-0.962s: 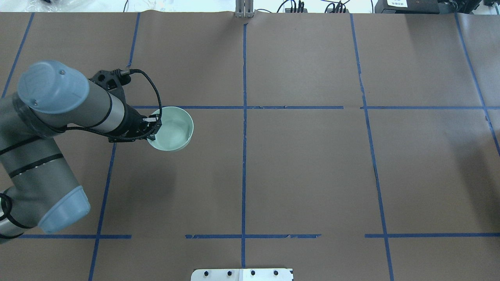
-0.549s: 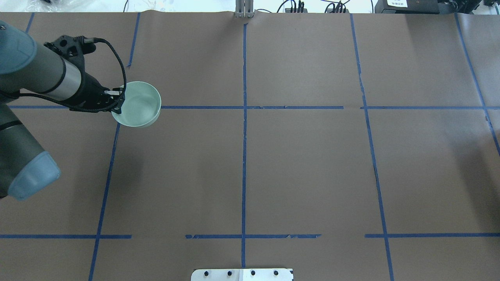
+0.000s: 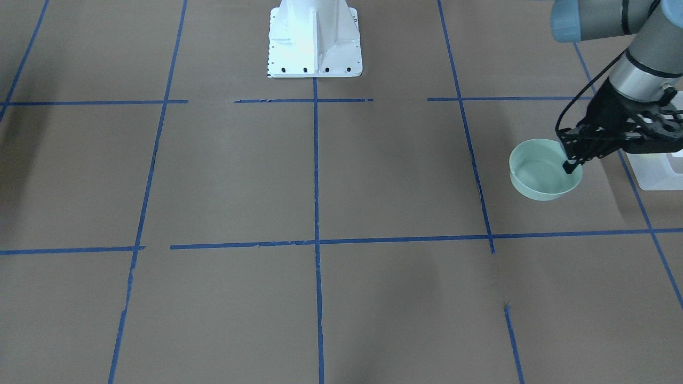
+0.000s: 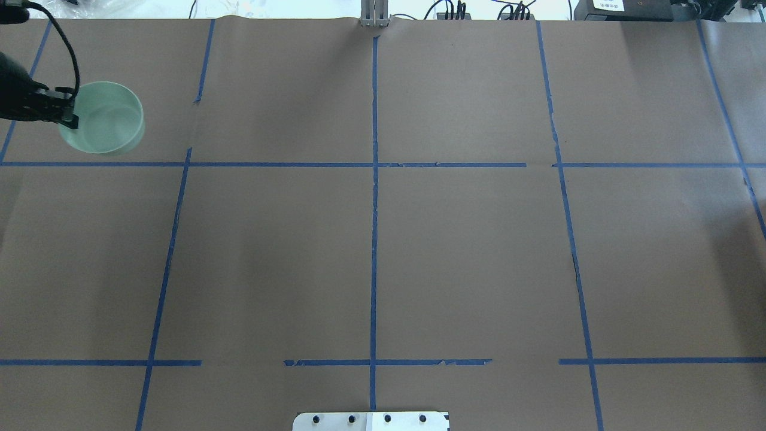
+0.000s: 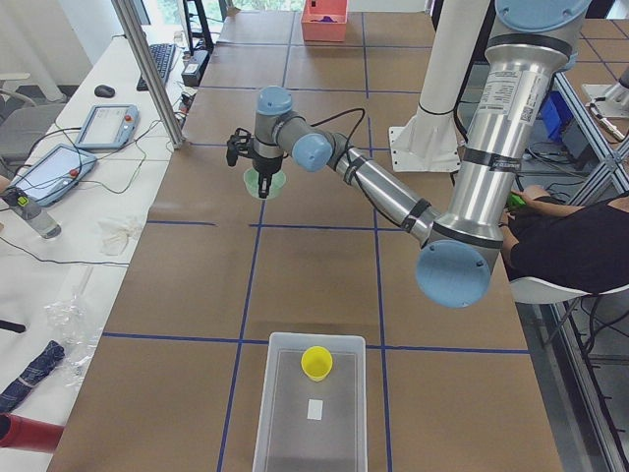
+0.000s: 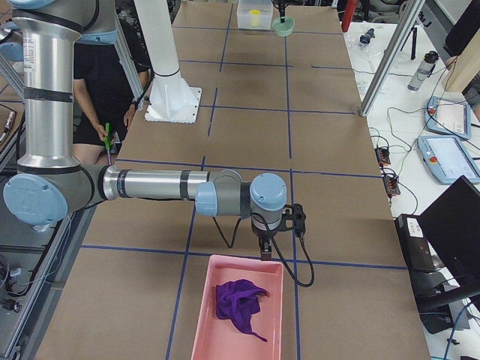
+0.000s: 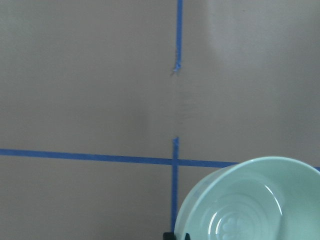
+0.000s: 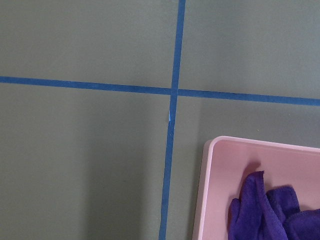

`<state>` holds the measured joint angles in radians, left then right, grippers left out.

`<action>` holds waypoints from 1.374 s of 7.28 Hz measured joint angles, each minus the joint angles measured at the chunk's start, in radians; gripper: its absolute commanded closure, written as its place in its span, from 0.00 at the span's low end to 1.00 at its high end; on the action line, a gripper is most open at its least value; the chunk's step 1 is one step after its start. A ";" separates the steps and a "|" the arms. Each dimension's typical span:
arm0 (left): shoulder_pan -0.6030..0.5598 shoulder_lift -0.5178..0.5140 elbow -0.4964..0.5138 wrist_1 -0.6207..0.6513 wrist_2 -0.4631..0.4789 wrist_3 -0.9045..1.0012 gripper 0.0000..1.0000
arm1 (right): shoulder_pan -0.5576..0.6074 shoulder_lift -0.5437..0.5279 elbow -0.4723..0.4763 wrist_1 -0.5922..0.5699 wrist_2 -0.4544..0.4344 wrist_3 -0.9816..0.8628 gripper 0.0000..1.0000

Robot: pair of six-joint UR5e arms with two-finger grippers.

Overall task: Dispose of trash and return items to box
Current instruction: 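Lift the green bowl with the left gripper and carry it toward the clear bin, then lower the green bowl into the clear bin and open the left gripper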

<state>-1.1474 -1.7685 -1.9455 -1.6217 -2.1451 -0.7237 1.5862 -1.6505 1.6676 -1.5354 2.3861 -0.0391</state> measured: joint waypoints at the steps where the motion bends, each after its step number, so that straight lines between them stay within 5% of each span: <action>1: -0.069 0.029 0.031 0.000 -0.039 0.102 1.00 | 0.000 0.000 -0.004 0.007 0.004 0.020 0.00; 6: -0.388 0.132 0.308 -0.007 -0.112 0.681 1.00 | 0.000 0.003 0.007 0.015 0.019 0.096 0.00; 10: -0.532 0.261 0.471 -0.104 -0.019 0.975 1.00 | 0.000 0.005 0.020 0.014 0.020 0.096 0.00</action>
<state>-1.6794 -1.5077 -1.4742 -1.7260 -2.1644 0.2509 1.5861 -1.6460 1.6877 -1.5215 2.4057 0.0568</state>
